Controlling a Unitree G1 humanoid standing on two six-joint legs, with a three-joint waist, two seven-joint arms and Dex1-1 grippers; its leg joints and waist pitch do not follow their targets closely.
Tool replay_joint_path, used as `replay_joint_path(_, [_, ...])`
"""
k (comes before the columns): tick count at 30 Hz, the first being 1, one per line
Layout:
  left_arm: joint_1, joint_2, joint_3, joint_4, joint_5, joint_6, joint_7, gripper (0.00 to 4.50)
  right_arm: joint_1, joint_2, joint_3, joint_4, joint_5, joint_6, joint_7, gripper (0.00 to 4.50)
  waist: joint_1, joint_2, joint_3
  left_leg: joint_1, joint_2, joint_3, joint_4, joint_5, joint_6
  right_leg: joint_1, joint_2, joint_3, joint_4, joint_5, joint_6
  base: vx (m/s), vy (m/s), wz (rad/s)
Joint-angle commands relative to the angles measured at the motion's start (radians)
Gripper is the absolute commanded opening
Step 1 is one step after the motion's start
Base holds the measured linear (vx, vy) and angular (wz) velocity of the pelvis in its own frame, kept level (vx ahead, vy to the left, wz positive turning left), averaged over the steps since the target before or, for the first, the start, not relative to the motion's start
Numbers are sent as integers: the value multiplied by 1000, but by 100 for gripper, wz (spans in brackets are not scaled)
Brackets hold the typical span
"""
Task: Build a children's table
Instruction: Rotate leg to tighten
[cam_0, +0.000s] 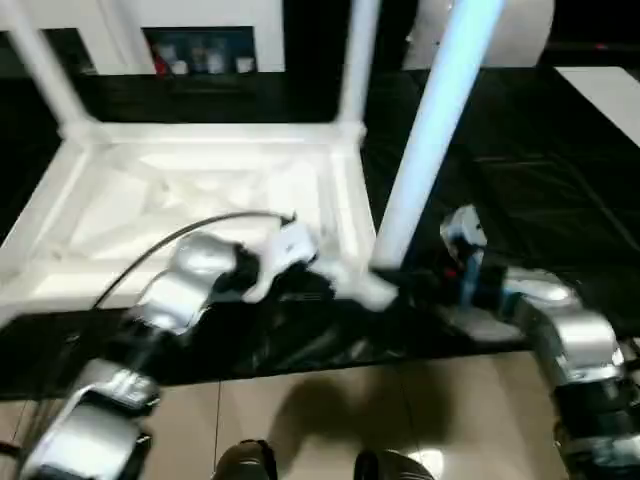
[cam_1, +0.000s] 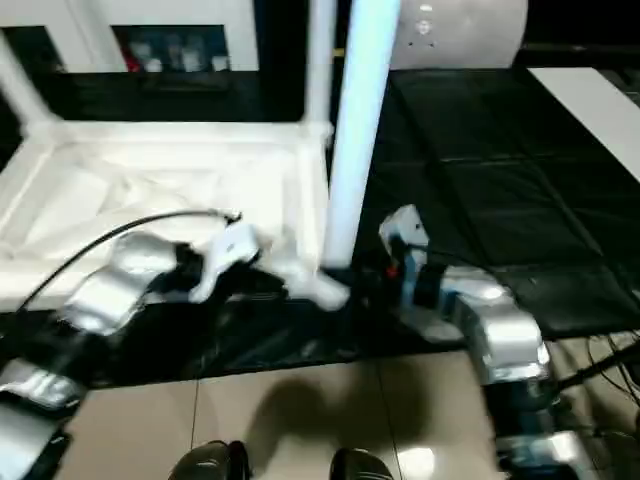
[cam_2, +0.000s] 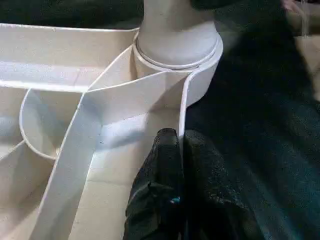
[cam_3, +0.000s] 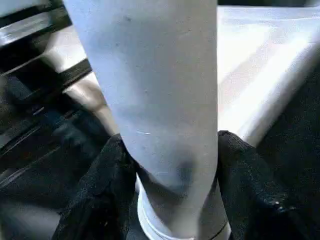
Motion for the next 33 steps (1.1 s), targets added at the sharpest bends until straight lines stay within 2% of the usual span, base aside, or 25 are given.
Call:
replay_joint_path(1, [-66, -121, 24, 33, -3, 33, 228, 0, 6, 159, 129, -30, 1, 59, -116, 202, -3, -6, -64, 26, 64, -46, -82, -270, -3, 27, -106, 63, -101, -413, -169, 0, 0, 0])
replay_joint_path(4, [-87, -151, 40, 55, 1, 42, 285, 0, -3, 229, 105, -7, -29, 52, -252, 201, -8, -5, -65, 25, 63, -45, -82, -254, 0, 27, -105, 64, -100, -387, -166, 0, 0, 0])
replay_joint_path(5, [-103, -179, 53, 70, 14, 48, 336, 0, -10, 310, 78, 12, -72, 31, -409, 200, -9, 0, -66, 23, 62, -46, -83, -245, 4, 29, -105, 63, -98, -360, -170, 0, 0, 0])
replay_joint_path(6, [-103, -179, 53, 70, 14, 48, 336, 0, -10, 310, 78, 12, -72, 31, -409, 200, -11, -1, -65, 23, 63, -43, -84, -241, 2, 25, -102, 64, -99, -347, -170, 0, 0, 0])
replay_joint_path(7, [-120, -196, 60, 92, 23, 33, 373, 0, -22, 376, 71, 43, -131, -12, -546, 200, -15, 4, -67, 24, 62, -43, -85, -236, -4, 25, -101, 65, -97, -320, -173, 0, 0, 0])
replay_joint_path(8, [-126, -201, 62, 101, 27, 26, 380, 0, -30, 401, 70, 58, -149, -31, -588, 200, -16, 2, -67, 26, 61, -41, -85, -234, -6, 23, -102, 66, -98, -312, -173, 0, 0, 0])
replay_joint_path(9, [-133, -206, 64, 113, 34, 13, 387, 0, -43, 432, 67, 80, -164, -50, -629, 200, -17, 7, -69, 25, 58, -43, -86, -231, -8, 27, -102, 65, -96, -299, -176, 0, 0, 0])
replay_joint_path(12, [-132, -204, 63, 116, 37, -6, 378, 0, -61, 451, 65, 106, -175, -69, -653, 200, -17, 7, -71, 23, 59, -41, -86, -207, 5, 34, -100, 66, -91, -232, -179, 0, 0, 0])
replay_joint_path(13, [-119, -191, 60, 107, 35, -22, 360, 0, -73, 440, 72, 116, -189, -94, -653, 255, -19, 9, -74, 21, 59, -40, -84, -182, 19, 39, -97, 66, -85, -165, -192, 0, 0, 0])
replay_joint_path(14, [-114, -185, 59, 105, 35, -28, 354, 0, -76, 437, 71, 118, -194, -100, -655, 268, -20, 7, -75, 20, 59, -39, -84, -172, 24, 41, -98, 66, -82, -145, -197, 0, 0, 0])
replay_joint_path(17, [-97, -164, 54, 97, 41, -50, 333, 0, -82, 425, 45, 120, -190, -121, -653, 281, -21, 4, -79, 18, 59, -37, -81, -133, 51, 47, -98, 64, -76, -82, -217, 0, 0, 0])
replay_joint_path(19, [-76, -138, 46, 92, 41, -101, 287, 0, -80, 398, 15, 108, -172, -176, -615, 308, -21, 4, -79, 16, 60, -37, -80, -128, 63, 49, -101, 64, -76, -80, -225, 0, 0, 0])
replay_joint_path(20, [-66, -127, 44, 88, 41, -124, 270, 0, -71, 373, 11, 85, -163, -211, -577, 313, -24, -3, -79, 15, 60, -36, -81, -126, 67, 51, -100, 64, -76, -79, -225, 0, 0, 0])
replay_joint_path(21, [-59, -120, 43, 86, 41, -140, 260, 0, -62, 354, 9, 65, -156, -234, -549, 317, -22, -1, -79, 14, 61, -37, -79, -123, 73, 52, -101, 63, -75, -78, -222, 0, 0, 0])
replay_joint_path(24, [-37, -100, 50, 79, 33, -186, 236, 0, 2, 274, 4, -51, -133, -214, -470, 342, -23, -3, -81, 13, 63, -36, -78, -104, 95, 55, -99, 63, -72, -59, -216, 0, 0, 0])
replay_joint_path(26, [-25, -96, 77, 74, 5, -196, 231, 0, 71, 227, -22, -157, -79, -162, -413, 358, -20, -8, -81, 13, 61, -34, -75, -90, 113, 56, -97, 63, -71, -42, -213, 0, 0, 0])
replay_joint_path(27, [-24, -97, 78, 74, 4, -196, 231, 27, 73, 226, -24, -160, -75, -159, -411, 365, -19, -6, -80, 14, 63, -34, -75, -98, 121, 53, -99, 63, -72, -53, -218, 0, 0, 0])
replay_joint_path(28, [-18, -98, 95, 61, -17, -199, 230, 44, 108, 202, -31, -211, -55, -133, -388, 372, -19, -8, -79, 12, 61, -34, -75, -106, 119, 54, -98, 62, -75, -82, -216, 0, 0, 0])
replay_joint_path(30, [0, -100, 114, 30, -52, -190, 216, 59, 163, 150, -26, -289, -65, -130, -361, 394, -16, -7, -78, 12, 61, -33, -75, -112, 113, 53, -99, 62, -78, -102, -218, 0, 0, 0])
replay_joint_path(31, [9, -99, 116, 14, -62, -184, 206, 66, 178, 142, -25, -318, -46, -117, -348, 400, -13, 1, -80, 16, 66, -33, -75, -120, 105, 47, -96, 61, -77, -106, -227, 0, 0, 0])
replay_joint_path(32, [21, -97, 117, -3, -70, -179, 194, 78, 190, 137, -26, -351, -10, -93, -327, 406, -13, -2, -80, 16, 66, -34, -76, -122, 106, 48, -95, 61, -77, -103, -228, 0, 0, 0])
replay_joint_path(33, [21, -97, 117, -3, -70, -179, 194, 90, 190, 137, -26, -351, -10, -93, -327, 416, -14, -5, -78, 12, 67, -35, -77, -126, 108, 47, -95, 61, -75, -101, -228, 0, 0, 0])
